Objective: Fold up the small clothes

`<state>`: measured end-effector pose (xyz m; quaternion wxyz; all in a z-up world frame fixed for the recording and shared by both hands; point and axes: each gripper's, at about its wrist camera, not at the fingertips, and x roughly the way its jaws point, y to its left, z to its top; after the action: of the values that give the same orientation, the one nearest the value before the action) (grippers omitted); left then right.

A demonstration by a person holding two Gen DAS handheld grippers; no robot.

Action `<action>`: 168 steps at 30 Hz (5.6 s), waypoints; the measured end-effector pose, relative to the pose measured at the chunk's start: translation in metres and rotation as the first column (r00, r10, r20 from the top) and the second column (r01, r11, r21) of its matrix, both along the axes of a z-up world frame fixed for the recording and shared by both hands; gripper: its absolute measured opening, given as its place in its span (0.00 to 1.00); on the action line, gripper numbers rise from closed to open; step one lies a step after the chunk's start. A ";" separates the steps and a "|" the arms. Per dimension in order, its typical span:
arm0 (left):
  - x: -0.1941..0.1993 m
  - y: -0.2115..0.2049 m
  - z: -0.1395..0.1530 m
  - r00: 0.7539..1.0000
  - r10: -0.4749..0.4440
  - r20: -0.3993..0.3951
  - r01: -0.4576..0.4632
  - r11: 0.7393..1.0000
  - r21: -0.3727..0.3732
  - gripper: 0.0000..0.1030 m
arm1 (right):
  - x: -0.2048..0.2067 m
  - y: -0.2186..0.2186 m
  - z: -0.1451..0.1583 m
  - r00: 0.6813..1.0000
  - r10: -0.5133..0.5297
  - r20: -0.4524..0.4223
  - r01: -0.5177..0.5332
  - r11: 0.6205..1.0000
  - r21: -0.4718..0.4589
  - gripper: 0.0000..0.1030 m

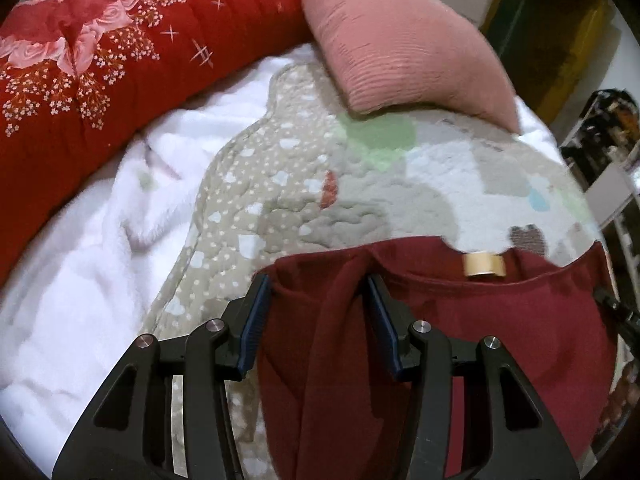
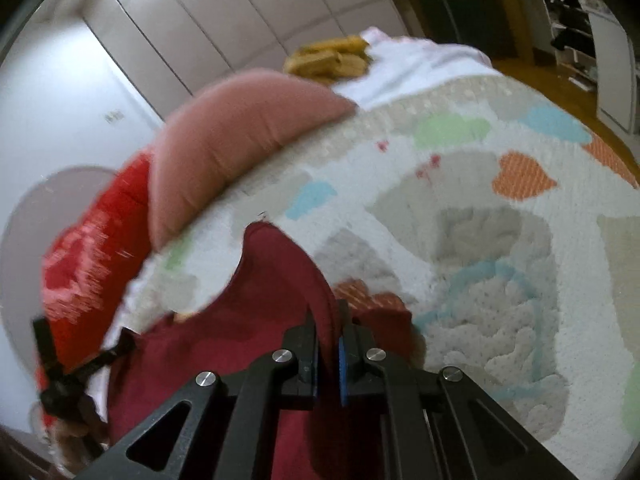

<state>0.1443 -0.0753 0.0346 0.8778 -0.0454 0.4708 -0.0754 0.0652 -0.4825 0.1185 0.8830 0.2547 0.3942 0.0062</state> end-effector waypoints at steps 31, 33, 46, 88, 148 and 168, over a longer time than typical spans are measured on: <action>-0.164 0.023 0.004 0.998 -0.063 0.031 0.065 0.995 -0.077 0.47 | -0.165 0.038 0.013 0.974 0.224 0.030 -0.221 0.970 -0.098 0.06; -0.166 0.022 0.002 0.998 -0.060 0.033 0.063 0.995 -0.077 0.47 | -0.160 0.041 -0.001 0.976 0.217 -0.025 -0.218 0.968 -0.122 0.06; -0.168 0.029 0.000 0.997 -0.068 0.039 0.071 0.994 -0.083 0.47 | -0.170 0.029 0.008 0.993 0.086 -0.077 -0.093 0.991 -0.094 0.10; -0.148 0.069 -0.036 0.998 -0.058 0.037 0.069 0.839 -0.539 0.68 | 0.068 0.341 0.008 0.807 0.509 -0.300 -0.580 0.779 -0.239 0.40; -0.206 -0.161 0.077 0.824 -0.543 0.163 0.567 0.789 -0.237 0.71 | -0.046 -0.013 0.047 0.994 0.110 0.016 -0.108 0.989 -0.104 0.36; -0.184 -0.156 0.005 0.916 -0.401 0.024 0.400 0.905 -0.143 0.74 | -0.108 0.046 0.016 0.960 0.280 0.013 -0.278 0.957 -0.089 0.31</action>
<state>-0.0401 -0.2311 0.0394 0.8366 -0.0115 0.4659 -0.2878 -0.0424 -0.4363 0.1349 0.8884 0.1583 0.4147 0.1169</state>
